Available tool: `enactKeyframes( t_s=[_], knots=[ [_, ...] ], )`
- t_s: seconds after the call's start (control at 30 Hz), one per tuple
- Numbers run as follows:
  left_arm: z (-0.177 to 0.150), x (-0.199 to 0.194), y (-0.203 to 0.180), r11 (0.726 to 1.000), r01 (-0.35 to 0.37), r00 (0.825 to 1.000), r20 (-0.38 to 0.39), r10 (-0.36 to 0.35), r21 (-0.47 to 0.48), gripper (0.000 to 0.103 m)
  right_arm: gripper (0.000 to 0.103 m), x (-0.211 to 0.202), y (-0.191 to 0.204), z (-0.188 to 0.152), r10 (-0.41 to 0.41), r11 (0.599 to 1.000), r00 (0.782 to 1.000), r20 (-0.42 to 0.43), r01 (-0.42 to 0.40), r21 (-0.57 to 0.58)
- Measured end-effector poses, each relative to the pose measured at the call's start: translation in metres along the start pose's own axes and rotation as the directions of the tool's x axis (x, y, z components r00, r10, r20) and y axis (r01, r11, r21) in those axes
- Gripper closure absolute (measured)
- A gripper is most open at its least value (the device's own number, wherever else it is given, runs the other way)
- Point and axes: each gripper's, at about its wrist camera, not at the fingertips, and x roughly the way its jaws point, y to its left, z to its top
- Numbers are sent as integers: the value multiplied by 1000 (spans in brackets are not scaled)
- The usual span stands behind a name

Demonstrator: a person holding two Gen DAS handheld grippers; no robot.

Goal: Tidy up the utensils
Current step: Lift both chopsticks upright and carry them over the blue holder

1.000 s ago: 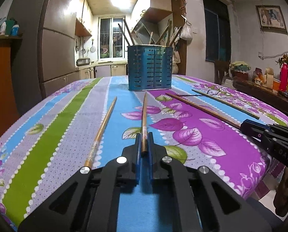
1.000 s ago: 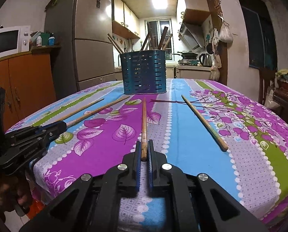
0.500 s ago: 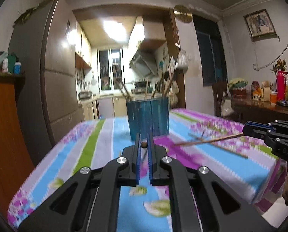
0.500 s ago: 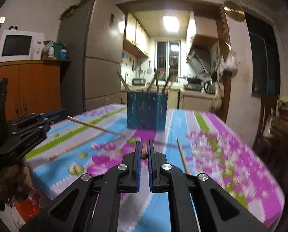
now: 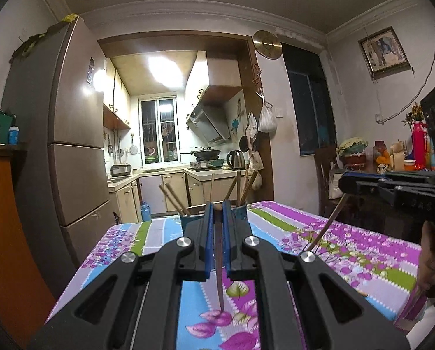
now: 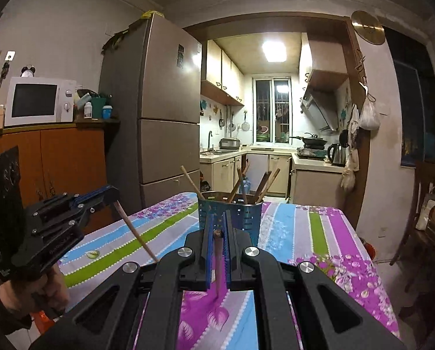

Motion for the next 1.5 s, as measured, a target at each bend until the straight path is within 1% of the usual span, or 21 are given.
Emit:
enactKeyframes(
  t_s=[0.17,0.3,0.6,0.73,1.0,1.2,1.3,1.5],
  knots=[
    [14,11,10,999,13,1000,-10,-13,-29,98,96,11,-6,13,13,1000,1000,-22,-13,-8],
    [29,16,12,1000,16,1000,-5,-16,-22,98,96,13,-8,29,17,1000,1000,-18,-17,-23],
    [69,28,18,999,28,999,17,-27,-24,98,96,15,-17,77,36,999,999,23,-35,-34],
    [91,37,21,1000,27,999,18,-27,-3,98,96,19,-30,103,42,999,998,48,-42,-18],
    [129,54,26,1000,25,1000,16,-24,-2,98,96,32,-57,154,33,999,993,115,-34,12],
    [140,62,21,999,23,1000,13,-24,25,98,96,49,-59,176,28,1000,991,130,-27,-3],
    [144,69,24,1000,24,1000,8,-24,17,98,96,58,-59,187,32,999,990,134,-32,-8],
    [163,83,32,1000,0,999,37,-1,17,98,96,76,-61,220,38,999,984,174,-36,-12]
  ],
)
